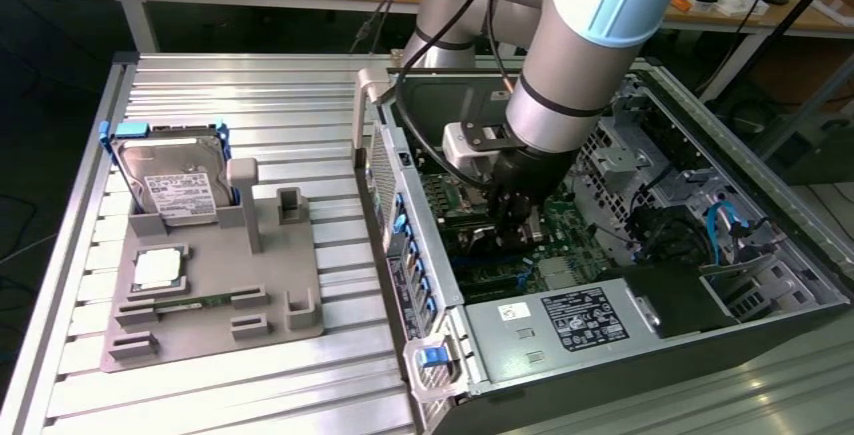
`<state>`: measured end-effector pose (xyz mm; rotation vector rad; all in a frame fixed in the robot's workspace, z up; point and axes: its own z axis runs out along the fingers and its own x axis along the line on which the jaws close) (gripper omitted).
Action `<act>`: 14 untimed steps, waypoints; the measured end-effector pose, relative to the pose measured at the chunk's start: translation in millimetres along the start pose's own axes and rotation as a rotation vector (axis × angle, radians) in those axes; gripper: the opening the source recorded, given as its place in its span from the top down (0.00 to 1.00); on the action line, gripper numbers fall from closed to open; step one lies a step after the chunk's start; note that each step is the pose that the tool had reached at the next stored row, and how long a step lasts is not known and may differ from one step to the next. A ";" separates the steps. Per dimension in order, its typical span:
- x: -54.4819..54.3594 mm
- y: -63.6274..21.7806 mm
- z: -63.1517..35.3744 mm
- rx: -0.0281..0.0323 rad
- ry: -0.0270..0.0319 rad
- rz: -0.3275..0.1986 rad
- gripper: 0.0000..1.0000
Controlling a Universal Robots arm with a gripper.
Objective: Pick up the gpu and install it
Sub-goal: 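Insert the gpu into the slot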
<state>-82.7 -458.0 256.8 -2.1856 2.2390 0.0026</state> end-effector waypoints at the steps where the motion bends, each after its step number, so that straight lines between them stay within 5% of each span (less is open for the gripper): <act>1: 0.0 0.0 0.0 0.0000 0.0000 0.000 0.73; 14: 1.4 0.0 1.5 -0.0002 0.0005 0.000 0.73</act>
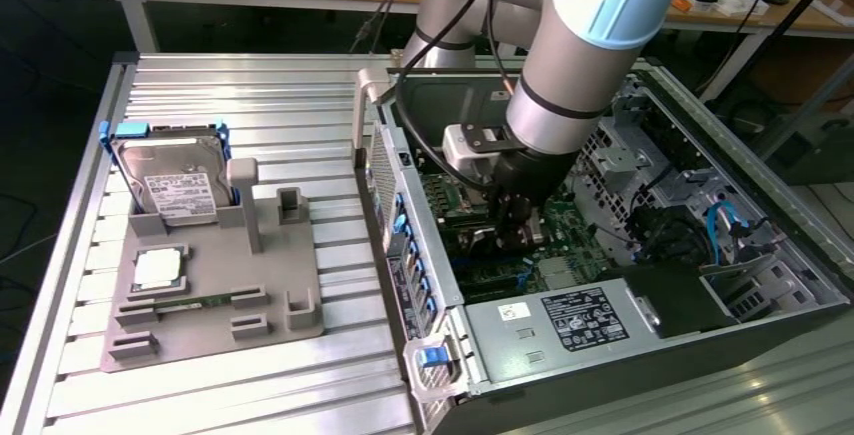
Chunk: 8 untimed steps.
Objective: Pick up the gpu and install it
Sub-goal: 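Insert the gpu into the slot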
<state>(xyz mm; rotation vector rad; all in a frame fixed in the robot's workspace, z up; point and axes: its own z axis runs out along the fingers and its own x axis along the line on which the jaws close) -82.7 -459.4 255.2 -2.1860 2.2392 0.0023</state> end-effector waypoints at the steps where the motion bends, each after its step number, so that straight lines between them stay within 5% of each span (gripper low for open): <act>1: 0.0 0.0 0.4 0.0000 0.0000 0.000 0.73; 8: 0.0 0.1 1.9 0.0000 0.0000 0.000 0.73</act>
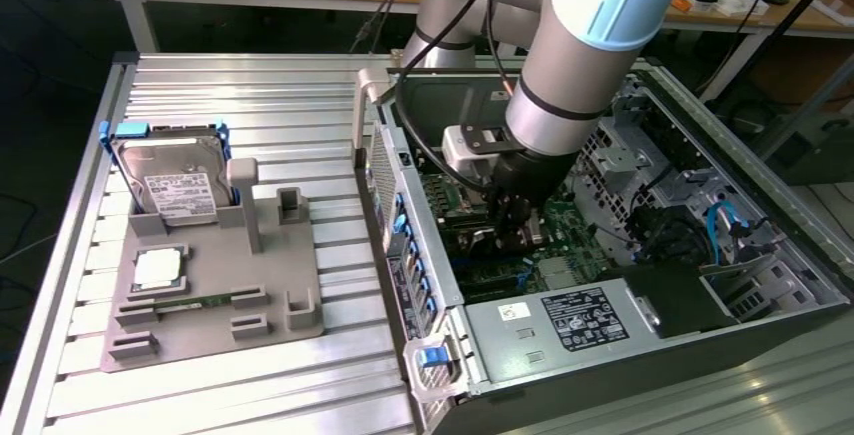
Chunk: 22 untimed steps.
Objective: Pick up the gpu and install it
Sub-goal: 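Insert the gpu into the slot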
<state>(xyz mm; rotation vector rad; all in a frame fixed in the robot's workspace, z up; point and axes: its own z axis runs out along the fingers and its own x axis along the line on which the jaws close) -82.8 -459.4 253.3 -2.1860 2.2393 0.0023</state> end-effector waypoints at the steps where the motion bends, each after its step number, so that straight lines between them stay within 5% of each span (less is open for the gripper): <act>1: 0.0 0.0 0.0 0.0000 0.0000 0.000 0.73; 22: -0.3 -0.1 -1.7 0.0001 -0.0001 0.000 0.73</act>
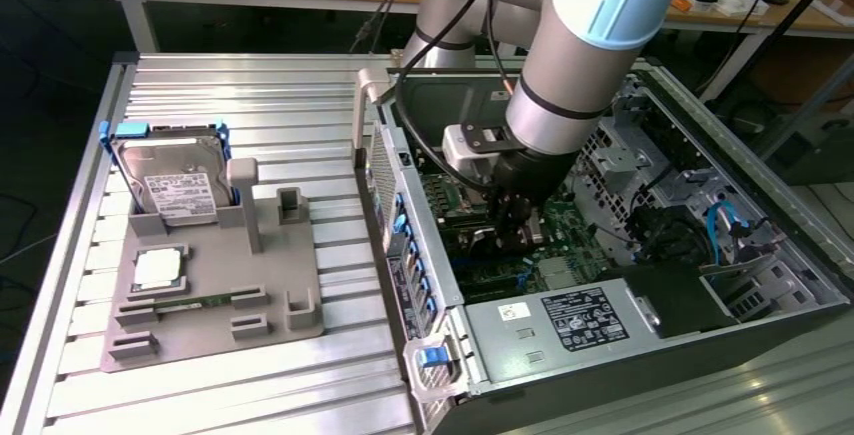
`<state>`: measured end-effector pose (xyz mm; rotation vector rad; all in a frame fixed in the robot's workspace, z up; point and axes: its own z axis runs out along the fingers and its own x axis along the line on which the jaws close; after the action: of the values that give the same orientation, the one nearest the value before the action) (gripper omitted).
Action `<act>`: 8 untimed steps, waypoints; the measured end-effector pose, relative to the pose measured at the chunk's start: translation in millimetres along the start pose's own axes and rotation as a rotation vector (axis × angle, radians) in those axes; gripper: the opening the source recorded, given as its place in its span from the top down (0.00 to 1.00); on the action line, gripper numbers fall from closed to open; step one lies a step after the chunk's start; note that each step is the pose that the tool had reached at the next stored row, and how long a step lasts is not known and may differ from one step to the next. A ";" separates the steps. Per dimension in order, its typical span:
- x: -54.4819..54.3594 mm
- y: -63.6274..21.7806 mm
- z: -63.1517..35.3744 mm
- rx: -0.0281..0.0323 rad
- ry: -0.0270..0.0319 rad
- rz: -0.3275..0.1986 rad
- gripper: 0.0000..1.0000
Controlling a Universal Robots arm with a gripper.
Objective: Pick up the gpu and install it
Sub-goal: 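Insert the gpu into the slot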
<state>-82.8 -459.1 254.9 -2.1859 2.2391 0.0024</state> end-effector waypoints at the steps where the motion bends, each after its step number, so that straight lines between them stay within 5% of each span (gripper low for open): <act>1: -0.2 0.0 0.2 0.0001 -0.0002 0.000 0.73; 8: -0.7 0.0 0.6 -0.0001 0.0001 0.000 0.73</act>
<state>-82.8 -458.4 254.4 -2.1860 2.2392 0.0023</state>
